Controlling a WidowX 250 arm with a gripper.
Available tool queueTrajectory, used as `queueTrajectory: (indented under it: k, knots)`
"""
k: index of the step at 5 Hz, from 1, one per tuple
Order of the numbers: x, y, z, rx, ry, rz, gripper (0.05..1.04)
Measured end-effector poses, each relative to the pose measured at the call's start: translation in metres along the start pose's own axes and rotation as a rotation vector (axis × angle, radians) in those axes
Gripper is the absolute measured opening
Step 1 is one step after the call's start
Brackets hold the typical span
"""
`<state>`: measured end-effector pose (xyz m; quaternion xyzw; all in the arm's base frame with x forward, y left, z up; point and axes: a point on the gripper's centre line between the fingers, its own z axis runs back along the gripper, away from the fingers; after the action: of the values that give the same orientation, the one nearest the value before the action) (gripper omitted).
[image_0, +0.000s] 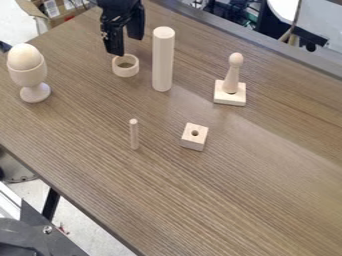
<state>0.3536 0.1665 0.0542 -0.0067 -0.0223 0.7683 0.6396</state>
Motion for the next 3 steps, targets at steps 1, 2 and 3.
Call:
queueTrajectory:
  k: [1, 2, 3]
  knots:
    - [-0.001, 0.001, 0.0, 0.007, 0.005, -0.003, 0.999]
    - [-0.003, 0.005, -0.005, 0.025, 0.014, -0.006, 0.999]
    - [-0.005, 0.013, -0.012, 0.053, 0.027, -0.006, 0.999]
